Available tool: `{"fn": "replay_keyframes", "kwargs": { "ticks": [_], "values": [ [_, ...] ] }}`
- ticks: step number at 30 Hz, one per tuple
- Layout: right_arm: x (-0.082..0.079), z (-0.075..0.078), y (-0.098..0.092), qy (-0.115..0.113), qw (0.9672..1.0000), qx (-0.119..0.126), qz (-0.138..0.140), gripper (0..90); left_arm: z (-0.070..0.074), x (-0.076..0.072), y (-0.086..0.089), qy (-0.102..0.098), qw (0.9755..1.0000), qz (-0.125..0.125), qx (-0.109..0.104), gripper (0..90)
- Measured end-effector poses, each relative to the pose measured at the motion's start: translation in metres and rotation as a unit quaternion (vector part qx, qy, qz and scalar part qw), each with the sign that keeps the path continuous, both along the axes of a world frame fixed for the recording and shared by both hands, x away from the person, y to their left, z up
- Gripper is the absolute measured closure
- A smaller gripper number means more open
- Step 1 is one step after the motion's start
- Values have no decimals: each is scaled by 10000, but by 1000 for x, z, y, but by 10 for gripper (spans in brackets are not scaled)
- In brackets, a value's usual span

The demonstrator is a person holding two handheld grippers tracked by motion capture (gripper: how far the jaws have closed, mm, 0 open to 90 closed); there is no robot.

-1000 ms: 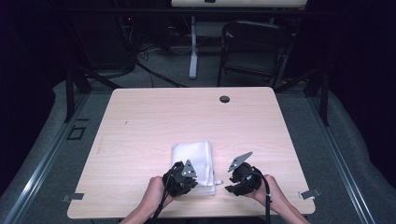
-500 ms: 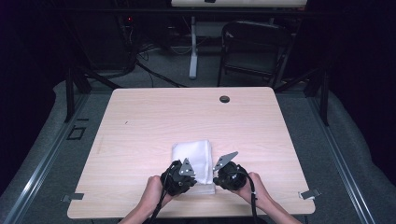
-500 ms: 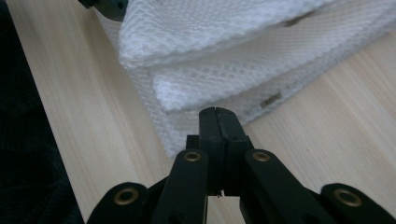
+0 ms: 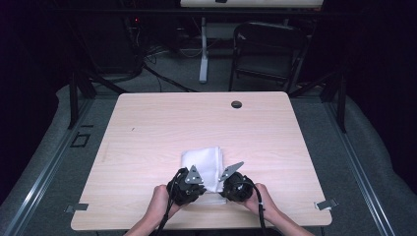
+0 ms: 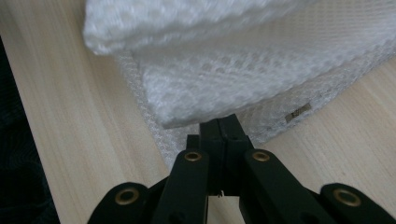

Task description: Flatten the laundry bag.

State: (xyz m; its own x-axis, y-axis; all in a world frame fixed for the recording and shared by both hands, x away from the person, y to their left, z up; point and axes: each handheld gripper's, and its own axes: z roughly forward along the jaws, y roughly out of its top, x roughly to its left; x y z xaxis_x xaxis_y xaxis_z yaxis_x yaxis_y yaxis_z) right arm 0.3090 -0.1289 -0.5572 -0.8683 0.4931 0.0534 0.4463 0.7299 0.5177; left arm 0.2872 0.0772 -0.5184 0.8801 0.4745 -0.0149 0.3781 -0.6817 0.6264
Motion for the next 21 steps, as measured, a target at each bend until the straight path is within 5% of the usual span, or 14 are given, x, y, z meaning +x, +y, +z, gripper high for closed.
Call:
{"fn": "replay_keyframes", "kwargs": {
  "ticks": [3, 4, 6, 10, 21],
  "values": [
    [-2, -3, 1, 51, 9998, 164, -90, 900, 1, 0, 2, 48, 10000, 39, -49, 867],
    [0, -1, 0, 105, 9999, -3, 26, 900, 1, 0, 3, 22, 10000, 48, -39, 867],
    [-2, -3, 1, 143, 9997, 108, -134, 900, 3, -1, 4, 2, 10000, 74, -28, 867],
    [0, -1, -1, 189, 9998, -84, -16, 900, 6, -2, 7, -70, 9998, 130, -97, 867],
    [0, -1, -3, 231, 9997, -111, -55, 900, 12, -8, 12, -269, 9987, 378, -188, 866]
  ]
}}
